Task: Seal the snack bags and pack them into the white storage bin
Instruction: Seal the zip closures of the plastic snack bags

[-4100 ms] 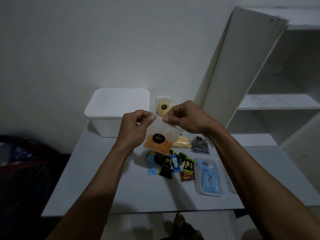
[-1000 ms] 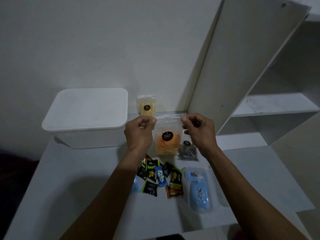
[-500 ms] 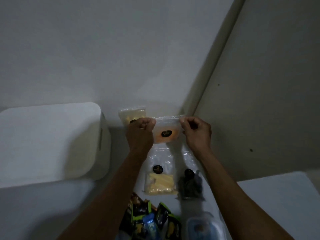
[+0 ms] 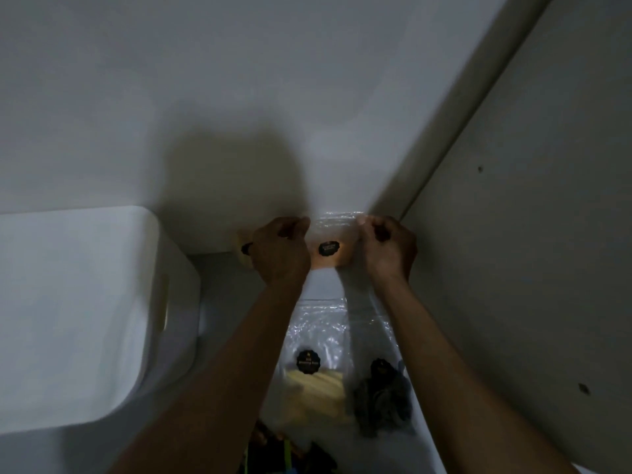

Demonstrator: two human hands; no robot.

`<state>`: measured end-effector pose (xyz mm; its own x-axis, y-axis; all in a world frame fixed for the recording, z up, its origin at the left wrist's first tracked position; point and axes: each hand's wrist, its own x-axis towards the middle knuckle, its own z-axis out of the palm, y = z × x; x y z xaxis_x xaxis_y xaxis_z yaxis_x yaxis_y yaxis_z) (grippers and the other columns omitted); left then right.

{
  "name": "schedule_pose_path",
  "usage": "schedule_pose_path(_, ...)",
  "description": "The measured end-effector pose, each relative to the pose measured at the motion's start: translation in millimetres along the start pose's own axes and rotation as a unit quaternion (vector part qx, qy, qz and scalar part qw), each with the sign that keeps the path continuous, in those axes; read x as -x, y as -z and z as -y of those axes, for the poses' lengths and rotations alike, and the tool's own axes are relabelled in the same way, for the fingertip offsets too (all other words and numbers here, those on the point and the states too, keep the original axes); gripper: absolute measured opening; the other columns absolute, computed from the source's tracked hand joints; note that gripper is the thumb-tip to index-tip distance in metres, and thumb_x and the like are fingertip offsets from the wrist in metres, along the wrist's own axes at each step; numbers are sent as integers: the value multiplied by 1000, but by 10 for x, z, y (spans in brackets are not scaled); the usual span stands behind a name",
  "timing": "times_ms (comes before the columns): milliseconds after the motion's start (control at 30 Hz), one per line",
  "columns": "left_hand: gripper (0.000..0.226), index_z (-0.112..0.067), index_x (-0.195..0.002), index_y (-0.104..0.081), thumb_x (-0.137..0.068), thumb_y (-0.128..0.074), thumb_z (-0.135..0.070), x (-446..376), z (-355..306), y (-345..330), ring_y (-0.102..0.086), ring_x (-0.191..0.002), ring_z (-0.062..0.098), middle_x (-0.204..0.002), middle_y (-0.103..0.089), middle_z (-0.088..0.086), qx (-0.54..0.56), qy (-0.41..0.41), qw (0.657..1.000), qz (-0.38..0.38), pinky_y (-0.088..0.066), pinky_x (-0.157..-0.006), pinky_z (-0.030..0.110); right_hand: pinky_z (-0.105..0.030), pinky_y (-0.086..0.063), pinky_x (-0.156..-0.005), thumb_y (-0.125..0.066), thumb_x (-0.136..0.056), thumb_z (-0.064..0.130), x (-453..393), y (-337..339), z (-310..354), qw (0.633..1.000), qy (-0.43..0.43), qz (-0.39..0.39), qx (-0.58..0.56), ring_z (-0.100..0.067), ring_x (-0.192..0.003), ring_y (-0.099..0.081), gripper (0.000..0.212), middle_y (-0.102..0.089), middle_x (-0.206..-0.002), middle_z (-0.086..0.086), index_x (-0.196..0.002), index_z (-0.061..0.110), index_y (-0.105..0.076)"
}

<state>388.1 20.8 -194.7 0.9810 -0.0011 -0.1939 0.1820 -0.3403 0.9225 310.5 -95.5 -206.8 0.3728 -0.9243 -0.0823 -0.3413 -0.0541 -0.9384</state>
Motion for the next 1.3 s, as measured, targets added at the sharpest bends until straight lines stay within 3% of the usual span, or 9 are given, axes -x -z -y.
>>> schedule_pose_path(200,29,-13,-94,-74,-79,-76,-38,102,18,141,-68,-84,18,-83,-73,2,-43,-25,998,-31,-53,-81,30,-17,-46,-66,-77,-83,26,165,130,-47,1000,-13,-8,25,-4,-62,-56,13,-66,-73,5,-89,16,-71)
schedule_pose_path(367,32,-14,-100,-71,-81,-75,-39,439,479,515,-66,-92,19,-94,-71,3,-124,35,992,-7,-45,-78,25,-26,-54,-75,-73,-85,16,579,280,-477,974,-66,200,87,-4,-76,-65,12,-70,-89,7,-95,18,-67)
schedule_pose_path(467,50,-5,-118,-64,-85,-69,-43,556,849,624,-62,-110,30,-116,-67,13,-241,87,965,55,-44,-91,31,-30,-54,-80,-72,-84,30,672,250,-675,942,-39,248,222,-19,-96,-67,25,-71,-104,0,-106,25,-63)
schedule_pose_path(567,47,-3,-111,-65,-87,-64,-44,609,1010,598,-62,-108,33,-112,-67,15,-280,101,949,100,-44,-88,31,-28,-50,-78,-65,-85,32,697,212,-671,919,-33,261,295,-23,-100,-65,27,-68,-108,-1,-111,25,-60)
schedule_pose_path(667,40,-5,-106,-67,-89,-64,-40,649,972,570,-63,-103,34,-108,-69,14,-270,95,954,86,-45,-84,31,-35,-58,-80,-66,-76,31,725,195,-674,944,-75,253,196,-20,-94,-67,31,-69,-104,4,-106,27,-63)
schedule_pose_path(800,22,-14,-81,-73,-88,-66,-33,702,901,716,-69,-84,24,-82,-74,6,-178,99,978,46,-48,-78,28,-20,-56,-65,-78,-80,4,786,286,-627,962,-120,235,70,-7,-66,-63,27,-64,-80,5,-102,17,-68)
schedule_pose_path(933,28,-15,-66,-69,-90,-64,-30,893,782,973,-63,-61,13,-63,-70,0,-75,93,992,49,-47,-67,27,-30,-50,-70,-82,-77,9,955,436,-517,970,-106,221,11,-14,-70,-56,17,-61,-73,-2,-78,3,-67)
schedule_pose_path(1067,22,-19,-71,-70,-92,-65,-25,1128,637,1273,-67,-66,16,-66,-71,0,-10,93,994,51,-56,-73,39,-16,-49,-66,-79,-79,6,1225,646,-208,963,-101,241,-63,-15,-73,-57,12,-62,-76,-10,-81,1,-69)
schedule_pose_path(1300,13,-16,-89,-71,-93,-63,-26,1636,146,1863,-71,-73,17,-75,-73,3,55,-16,995,79,-56,-75,41,-15,-51,-64,-79,-81,16,1713,1169,433,962,-32,262,-77,-5,-68,-60,16,-68,-82,-9,-92,5,-73)
